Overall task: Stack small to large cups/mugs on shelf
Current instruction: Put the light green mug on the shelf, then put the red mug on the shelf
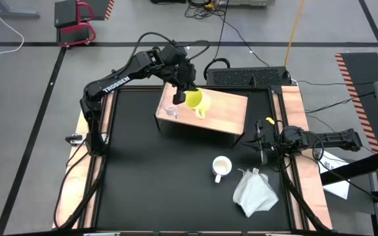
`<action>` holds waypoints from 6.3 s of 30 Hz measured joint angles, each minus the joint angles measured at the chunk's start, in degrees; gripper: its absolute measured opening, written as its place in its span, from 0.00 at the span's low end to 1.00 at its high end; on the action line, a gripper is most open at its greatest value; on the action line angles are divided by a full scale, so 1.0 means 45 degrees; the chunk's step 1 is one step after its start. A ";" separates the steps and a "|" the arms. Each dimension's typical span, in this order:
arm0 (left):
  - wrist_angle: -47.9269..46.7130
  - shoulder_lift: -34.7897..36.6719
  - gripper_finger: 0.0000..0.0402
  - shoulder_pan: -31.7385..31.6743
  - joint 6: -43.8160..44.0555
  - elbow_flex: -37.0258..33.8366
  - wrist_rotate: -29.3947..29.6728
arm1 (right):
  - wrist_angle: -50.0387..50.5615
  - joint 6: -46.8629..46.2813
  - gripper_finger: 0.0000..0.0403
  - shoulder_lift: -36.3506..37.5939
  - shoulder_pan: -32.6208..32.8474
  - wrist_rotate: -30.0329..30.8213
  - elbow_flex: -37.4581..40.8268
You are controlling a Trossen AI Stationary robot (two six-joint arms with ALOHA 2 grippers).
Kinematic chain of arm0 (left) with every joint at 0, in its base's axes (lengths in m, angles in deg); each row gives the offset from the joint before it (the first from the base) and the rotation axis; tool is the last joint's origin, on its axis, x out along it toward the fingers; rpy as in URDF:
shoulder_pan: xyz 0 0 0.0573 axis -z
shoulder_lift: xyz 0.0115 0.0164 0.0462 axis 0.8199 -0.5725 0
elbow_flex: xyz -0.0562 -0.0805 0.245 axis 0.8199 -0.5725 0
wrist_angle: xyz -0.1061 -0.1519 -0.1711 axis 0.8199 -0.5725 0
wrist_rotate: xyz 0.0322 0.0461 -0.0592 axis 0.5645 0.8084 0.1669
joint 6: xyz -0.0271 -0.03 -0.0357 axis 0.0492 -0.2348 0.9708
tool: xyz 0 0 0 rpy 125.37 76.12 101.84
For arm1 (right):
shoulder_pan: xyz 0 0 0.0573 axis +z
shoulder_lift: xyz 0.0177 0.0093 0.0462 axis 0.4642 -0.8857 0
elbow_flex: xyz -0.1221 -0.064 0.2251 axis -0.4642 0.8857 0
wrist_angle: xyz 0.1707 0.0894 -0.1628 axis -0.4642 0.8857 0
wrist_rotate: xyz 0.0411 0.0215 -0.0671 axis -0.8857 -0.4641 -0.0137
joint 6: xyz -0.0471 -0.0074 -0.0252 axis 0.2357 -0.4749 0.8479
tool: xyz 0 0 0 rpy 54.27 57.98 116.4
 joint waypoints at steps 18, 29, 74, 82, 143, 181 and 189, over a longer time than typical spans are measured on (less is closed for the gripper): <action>-0.1342 -0.0448 0.01 0.0816 -0.1477 -0.0020 0.1238 | -0.0034 -0.0075 0.00 -0.0044 0.0005 0.0000 0.0000; -0.1695 -0.0787 0.01 0.0834 -0.1490 -0.0020 0.1311 | -0.0054 -0.0238 0.00 -0.0044 0.0002 0.0005 -0.0003; -0.1519 -0.1544 0.01 0.1275 -0.2485 0.0116 0.3193 | -0.0083 -0.0331 0.00 -0.0309 0.0000 0.0010 -0.0004; -0.2285 -0.1545 0.01 0.1510 -0.2831 0.0252 0.4107 | -0.0128 -0.0301 0.00 -0.0306 0.0005 0.0049 -0.0001; -0.1819 -0.1647 0.14 0.1069 -0.3113 0.0165 0.4674 | -0.0264 -0.0345 0.00 -0.0311 0.0000 0.0053 -0.0005; -0.0934 -0.1613 0.21 0.1506 -0.2385 0.0194 0.5151 | -0.0087 -0.0481 0.00 -0.0316 0.0004 0.0049 0.0000; -0.0883 -0.1608 0.38 0.1492 -0.2399 0.0204 0.4988 | -0.0083 -0.0461 0.00 -0.0316 0.0000 0.0049 -0.0001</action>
